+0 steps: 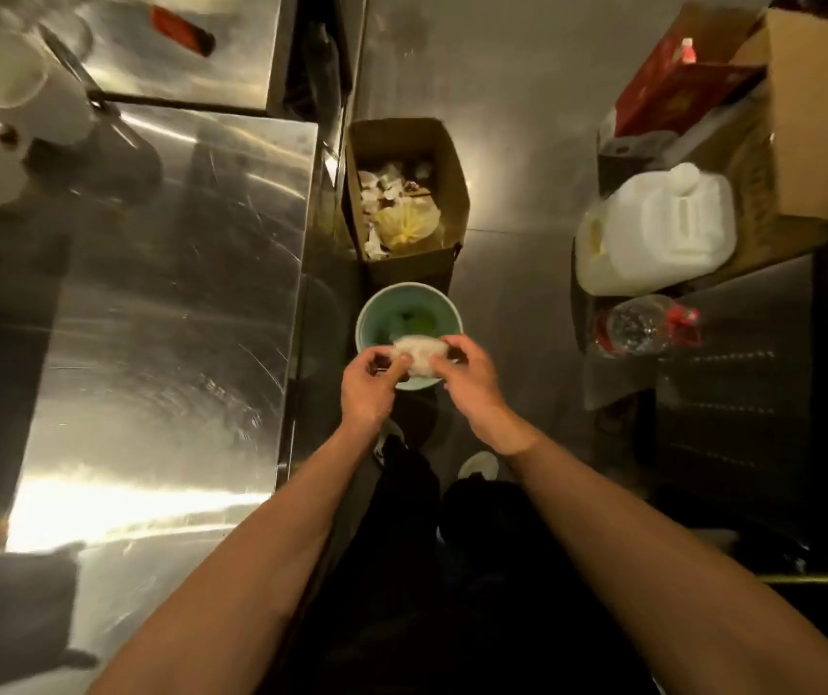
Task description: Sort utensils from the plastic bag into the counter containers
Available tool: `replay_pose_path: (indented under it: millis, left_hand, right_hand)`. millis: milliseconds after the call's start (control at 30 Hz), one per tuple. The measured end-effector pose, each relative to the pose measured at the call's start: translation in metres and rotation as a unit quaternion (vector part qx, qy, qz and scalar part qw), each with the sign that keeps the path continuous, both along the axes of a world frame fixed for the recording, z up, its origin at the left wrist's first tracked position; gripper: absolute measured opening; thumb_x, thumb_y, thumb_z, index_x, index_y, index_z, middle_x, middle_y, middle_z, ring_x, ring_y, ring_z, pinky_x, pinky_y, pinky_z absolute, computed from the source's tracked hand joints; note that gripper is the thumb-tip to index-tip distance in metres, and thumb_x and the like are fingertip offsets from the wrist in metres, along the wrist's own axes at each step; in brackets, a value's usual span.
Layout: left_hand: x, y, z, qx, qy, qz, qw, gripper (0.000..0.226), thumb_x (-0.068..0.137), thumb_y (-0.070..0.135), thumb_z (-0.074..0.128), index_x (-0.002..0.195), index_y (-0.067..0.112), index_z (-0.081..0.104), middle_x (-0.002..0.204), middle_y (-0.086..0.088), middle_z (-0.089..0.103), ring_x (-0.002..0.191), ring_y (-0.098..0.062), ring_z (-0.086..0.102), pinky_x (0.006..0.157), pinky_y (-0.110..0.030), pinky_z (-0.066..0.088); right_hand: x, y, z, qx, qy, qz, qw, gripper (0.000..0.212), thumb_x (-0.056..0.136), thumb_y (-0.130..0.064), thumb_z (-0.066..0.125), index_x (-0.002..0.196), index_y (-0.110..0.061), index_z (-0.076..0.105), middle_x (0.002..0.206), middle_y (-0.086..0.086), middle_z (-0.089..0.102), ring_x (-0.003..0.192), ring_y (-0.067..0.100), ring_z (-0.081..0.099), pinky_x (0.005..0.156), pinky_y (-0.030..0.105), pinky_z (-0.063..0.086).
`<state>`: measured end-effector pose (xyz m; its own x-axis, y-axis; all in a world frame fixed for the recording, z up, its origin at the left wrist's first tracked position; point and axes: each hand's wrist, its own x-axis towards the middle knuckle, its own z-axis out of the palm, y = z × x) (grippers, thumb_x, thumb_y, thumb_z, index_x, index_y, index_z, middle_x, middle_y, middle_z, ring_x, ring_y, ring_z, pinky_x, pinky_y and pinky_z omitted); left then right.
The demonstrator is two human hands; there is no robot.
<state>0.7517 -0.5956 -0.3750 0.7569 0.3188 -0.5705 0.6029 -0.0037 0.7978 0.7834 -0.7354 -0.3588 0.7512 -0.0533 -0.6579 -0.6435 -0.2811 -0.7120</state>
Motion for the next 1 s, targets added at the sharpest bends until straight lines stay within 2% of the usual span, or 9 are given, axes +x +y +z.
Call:
replay_pose_path:
  millis: [133,233,333,400,567,633,767,867,1000]
  left_hand:
    - [0.018,-0.006,-0.060,-0.041,0.060,0.004,0.997,0.030,0.084,0.020,0.081,0.109,0.016,0.064,0.100,-0.005,0.069,0.082,-0.013,0.066,0.079,-0.028,0.053]
    - [0.029,-0.012,-0.110,-0.035,0.091,0.021,0.995,0.042,0.089,0.027,0.076,0.126,0.014,0.060,0.106,0.004,0.066,0.089,-0.007,0.065,0.074,-0.014,0.050]
    - [0.034,-0.016,-0.160,-0.011,0.108,0.067,0.992,0.029,0.092,0.024,0.071,0.119,0.015,0.063,0.098,0.010,0.065,0.086,-0.003,0.063,0.078,-0.022,0.049]
    - [0.034,-0.018,-0.193,-0.002,0.117,0.077,0.990,0.025,0.089,0.030,0.070,0.111,0.020,0.065,0.100,0.005,0.067,0.092,-0.012,0.066,0.086,-0.031,0.052]
    - [0.032,-0.019,-0.261,0.013,0.148,0.076,0.986,0.003,0.093,0.030,0.065,0.095,0.033,0.064,0.106,0.002,0.069,0.103,-0.020,0.068,0.093,-0.040,0.053]
    - [0.033,-0.020,-0.282,0.024,0.150,0.082,0.985,0.008,0.093,0.027,0.064,0.090,0.035,0.065,0.100,0.002,0.071,0.100,-0.020,0.069,0.093,-0.042,0.054]
    - [0.032,-0.024,-0.309,0.022,0.156,0.082,0.984,0.004,0.089,0.032,0.062,0.090,0.034,0.066,0.096,0.000,0.073,0.094,-0.020,0.071,0.093,-0.044,0.055]
    - [0.033,-0.029,-0.316,0.017,0.158,0.072,0.985,0.016,0.078,0.045,0.058,0.088,0.035,0.066,0.093,0.001,0.073,0.092,-0.018,0.071,0.091,-0.042,0.055]
    - [0.039,-0.034,-0.314,0.008,0.144,0.067,0.987,0.008,0.089,0.035,0.060,0.093,0.030,0.066,0.101,-0.004,0.073,0.091,-0.016,0.071,0.090,-0.041,0.054]
  right_hand:
    - [0.020,0.002,-0.067,-0.024,0.041,-0.050,0.998,0.025,0.085,0.000,0.069,0.103,-0.016,0.063,0.094,0.006,0.066,0.078,0.015,0.061,0.058,0.018,0.046]
    - [0.032,-0.001,-0.120,-0.061,0.054,-0.087,0.993,0.033,0.082,0.005,0.070,0.109,-0.008,0.057,0.087,0.005,0.063,0.069,0.008,0.058,0.058,0.014,0.048]
    - [0.042,-0.007,-0.176,-0.127,0.058,-0.069,0.988,0.030,0.080,-0.008,0.073,0.101,-0.018,0.054,0.086,0.000,0.061,0.080,0.020,0.063,0.076,0.037,0.055]
    - [0.047,-0.010,-0.206,-0.169,0.075,-0.022,0.982,0.025,0.083,-0.018,0.071,0.096,-0.022,0.051,0.085,-0.004,0.060,0.087,0.025,0.064,0.081,0.044,0.053]
    - [0.053,-0.012,-0.275,-0.220,0.085,0.072,0.969,0.022,0.089,-0.027,0.068,0.097,-0.025,0.047,0.098,0.002,0.067,0.093,0.023,0.061,0.073,0.031,0.043]
    - [0.053,-0.011,-0.299,-0.227,0.080,0.080,0.967,0.022,0.089,-0.028,0.068,0.098,-0.024,0.048,0.098,0.003,0.067,0.093,0.023,0.061,0.071,0.028,0.037]
    - [0.052,-0.009,-0.334,-0.227,0.084,0.101,0.965,0.031,0.087,-0.033,0.069,0.111,-0.019,0.055,0.106,0.004,0.066,0.099,0.026,0.063,0.078,0.032,0.044]
    - [0.052,-0.012,-0.344,-0.239,0.105,0.114,0.959,0.037,0.088,-0.032,0.068,0.120,-0.019,0.055,0.114,0.006,0.063,0.107,0.027,0.061,0.085,0.033,0.043]
    - [0.055,-0.017,-0.340,-0.215,0.114,0.107,0.964,0.030,0.089,-0.019,0.060,0.119,-0.020,0.057,0.108,0.004,0.066,0.103,0.025,0.062,0.083,0.032,0.045]
